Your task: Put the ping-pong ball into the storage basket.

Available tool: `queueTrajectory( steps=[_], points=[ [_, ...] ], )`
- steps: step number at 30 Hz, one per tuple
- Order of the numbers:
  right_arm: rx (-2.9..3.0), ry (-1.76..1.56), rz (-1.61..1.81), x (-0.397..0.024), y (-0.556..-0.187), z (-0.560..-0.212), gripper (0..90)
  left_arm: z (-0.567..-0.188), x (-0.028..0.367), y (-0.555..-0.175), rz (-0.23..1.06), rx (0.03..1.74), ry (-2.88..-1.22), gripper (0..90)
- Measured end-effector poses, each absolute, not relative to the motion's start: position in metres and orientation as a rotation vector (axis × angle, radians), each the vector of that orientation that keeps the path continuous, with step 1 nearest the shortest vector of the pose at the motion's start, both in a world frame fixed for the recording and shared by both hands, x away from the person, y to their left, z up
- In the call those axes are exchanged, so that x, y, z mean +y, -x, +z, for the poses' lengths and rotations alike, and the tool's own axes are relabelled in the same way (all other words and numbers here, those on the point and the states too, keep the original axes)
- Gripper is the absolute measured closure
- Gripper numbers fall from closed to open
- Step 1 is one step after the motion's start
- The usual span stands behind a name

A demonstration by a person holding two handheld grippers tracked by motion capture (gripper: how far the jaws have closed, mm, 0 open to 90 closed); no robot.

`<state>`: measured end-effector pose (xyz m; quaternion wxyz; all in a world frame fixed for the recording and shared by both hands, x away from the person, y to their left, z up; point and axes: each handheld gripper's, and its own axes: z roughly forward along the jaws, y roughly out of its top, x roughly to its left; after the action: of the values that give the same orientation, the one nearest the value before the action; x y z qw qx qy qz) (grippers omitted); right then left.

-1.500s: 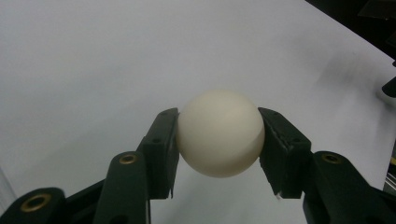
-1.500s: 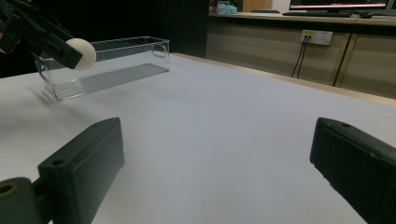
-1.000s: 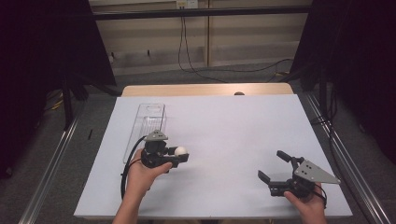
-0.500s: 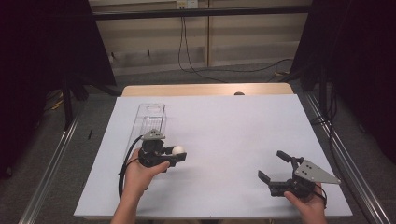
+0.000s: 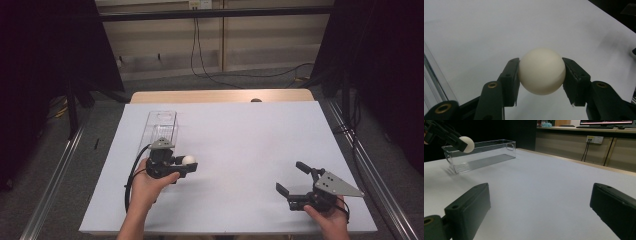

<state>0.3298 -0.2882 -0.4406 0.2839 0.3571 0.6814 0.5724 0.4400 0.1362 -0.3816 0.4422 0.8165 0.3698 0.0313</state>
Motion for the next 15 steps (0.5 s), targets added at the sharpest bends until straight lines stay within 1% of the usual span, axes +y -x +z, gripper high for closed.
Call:
queueTrajectory(
  steps=[15],
  points=[
    [1.828, -0.954, 1.531, -0.2883, -0.3296, -0.4408, 2.3, -0.3785, 0.1426, -0.4406, 0.104, 0.937, -2.026, 51.1]
  ],
)
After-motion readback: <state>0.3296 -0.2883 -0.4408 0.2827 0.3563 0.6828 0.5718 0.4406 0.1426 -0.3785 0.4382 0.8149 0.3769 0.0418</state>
